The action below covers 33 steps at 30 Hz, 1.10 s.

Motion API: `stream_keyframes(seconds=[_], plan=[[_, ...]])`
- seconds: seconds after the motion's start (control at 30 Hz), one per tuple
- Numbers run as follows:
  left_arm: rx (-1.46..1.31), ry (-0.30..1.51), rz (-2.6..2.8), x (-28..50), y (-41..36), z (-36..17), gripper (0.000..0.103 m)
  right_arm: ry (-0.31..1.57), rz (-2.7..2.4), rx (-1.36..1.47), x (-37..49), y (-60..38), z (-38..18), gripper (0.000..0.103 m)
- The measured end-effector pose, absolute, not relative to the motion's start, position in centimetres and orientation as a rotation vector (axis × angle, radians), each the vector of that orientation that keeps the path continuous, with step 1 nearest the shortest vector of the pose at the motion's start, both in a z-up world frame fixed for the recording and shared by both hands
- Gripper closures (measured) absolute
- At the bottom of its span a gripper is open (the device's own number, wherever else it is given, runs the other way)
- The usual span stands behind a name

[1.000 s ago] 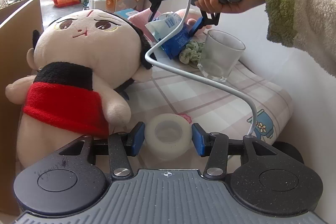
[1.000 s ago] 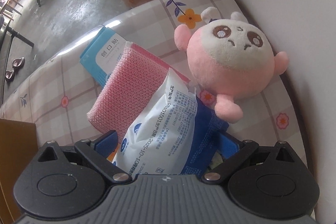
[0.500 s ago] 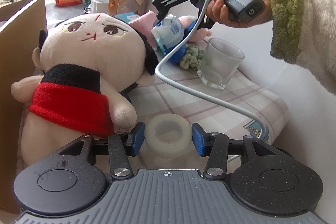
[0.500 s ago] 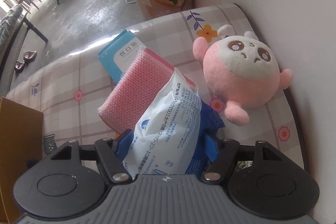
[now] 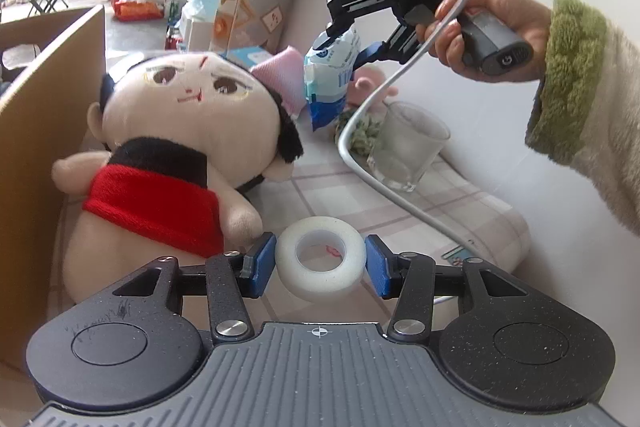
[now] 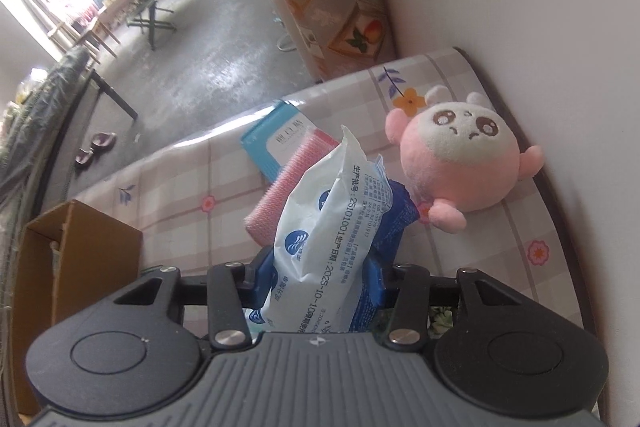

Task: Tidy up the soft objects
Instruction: 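Lift the wipe pack and tape roll and carry both over the cardboard box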

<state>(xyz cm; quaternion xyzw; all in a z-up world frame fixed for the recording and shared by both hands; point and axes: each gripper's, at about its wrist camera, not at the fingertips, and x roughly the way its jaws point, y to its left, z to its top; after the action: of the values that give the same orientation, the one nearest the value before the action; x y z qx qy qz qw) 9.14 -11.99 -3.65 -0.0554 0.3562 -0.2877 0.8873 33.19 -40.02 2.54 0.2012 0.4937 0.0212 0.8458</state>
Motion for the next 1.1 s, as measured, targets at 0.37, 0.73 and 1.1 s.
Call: stream_keyframes(seconds=[0.37, 0.73, 1.1], plan=[[-0.145, 0.629, -0.618, 5.7, -9.0, 0.8, 0.056, 0.805, 0.222, 0.438, 25.9, -39.4, 10.7, 0.055], [-0.199, 0.508, -0.582, 1.4, -2.0, 7.4, 0.056, 0.627, 0.514, 0.44, 17.1, -34.3, 17.5, 0.055], [-0.248, 0.442, -0.296, 2.3, 7.8, 11.8, 0.056, 0.617, 0.854, 0.447, 18.4, -22.7, 18.2, 0.055]])
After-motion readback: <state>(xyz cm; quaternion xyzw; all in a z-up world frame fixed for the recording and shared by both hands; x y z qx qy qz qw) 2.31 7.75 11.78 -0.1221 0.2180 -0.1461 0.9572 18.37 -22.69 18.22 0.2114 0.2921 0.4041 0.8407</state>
